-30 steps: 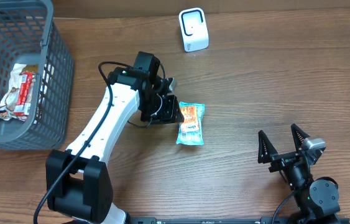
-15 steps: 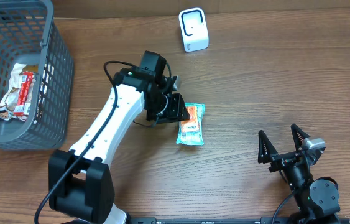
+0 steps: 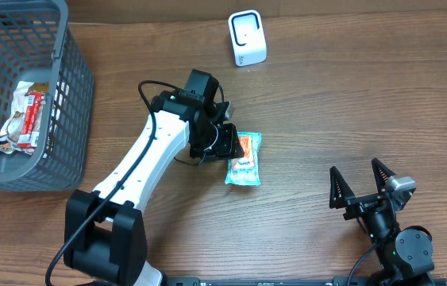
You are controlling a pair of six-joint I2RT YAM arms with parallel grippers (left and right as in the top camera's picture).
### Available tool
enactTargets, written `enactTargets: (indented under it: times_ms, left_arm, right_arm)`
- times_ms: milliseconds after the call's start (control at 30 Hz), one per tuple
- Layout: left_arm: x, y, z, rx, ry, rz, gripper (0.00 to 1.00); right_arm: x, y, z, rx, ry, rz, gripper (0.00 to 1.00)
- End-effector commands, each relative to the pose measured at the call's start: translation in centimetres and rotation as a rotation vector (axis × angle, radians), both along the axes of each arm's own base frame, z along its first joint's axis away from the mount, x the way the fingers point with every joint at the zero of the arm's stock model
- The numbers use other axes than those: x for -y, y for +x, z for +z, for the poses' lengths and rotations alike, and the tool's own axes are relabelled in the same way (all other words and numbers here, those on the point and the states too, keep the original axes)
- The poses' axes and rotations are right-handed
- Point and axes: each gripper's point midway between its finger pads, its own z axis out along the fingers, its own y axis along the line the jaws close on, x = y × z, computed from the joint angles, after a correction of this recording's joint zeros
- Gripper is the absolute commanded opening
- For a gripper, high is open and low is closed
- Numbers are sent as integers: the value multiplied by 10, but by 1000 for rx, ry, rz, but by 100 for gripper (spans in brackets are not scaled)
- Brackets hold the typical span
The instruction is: Scan the item barcode
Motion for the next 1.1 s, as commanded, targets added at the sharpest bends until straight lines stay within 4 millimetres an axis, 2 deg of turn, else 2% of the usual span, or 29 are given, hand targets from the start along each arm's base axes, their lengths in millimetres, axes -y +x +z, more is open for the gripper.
enactTargets:
  times_ms: [0,100,200,400,567,767,933,1067]
  left_arm:
    - [-2,-3,-2,3,11,11,36]
    - [-3,-4,-3,0,13,11,31]
    - [-3,-4,-3,0,12,11,17]
    - [-3,-4,-2,2,12,12,4]
    - [-1,3,6,34,5,-2,4]
    - [0,20,32,97,-12,8,4]
    - [-12,27,44,124,57,26,4]
    - [-35,28,45,135,186,51,4]
  right_arm:
    - [0,0,-3,0,-5,-1,100]
    - [0,0,-3,0,-5,-1,100]
    - [0,0,-3,0,-5,-1,100]
    - [0,0,-3,0,-5,-1,100]
    - [0,0,-3,0,-4,-1,100]
    - [0,0,-3,0,-5,-1,100]
    - [0,0,-3,0,-5,-1,100]
    - [0,0,-3,0,-5,-1,100]
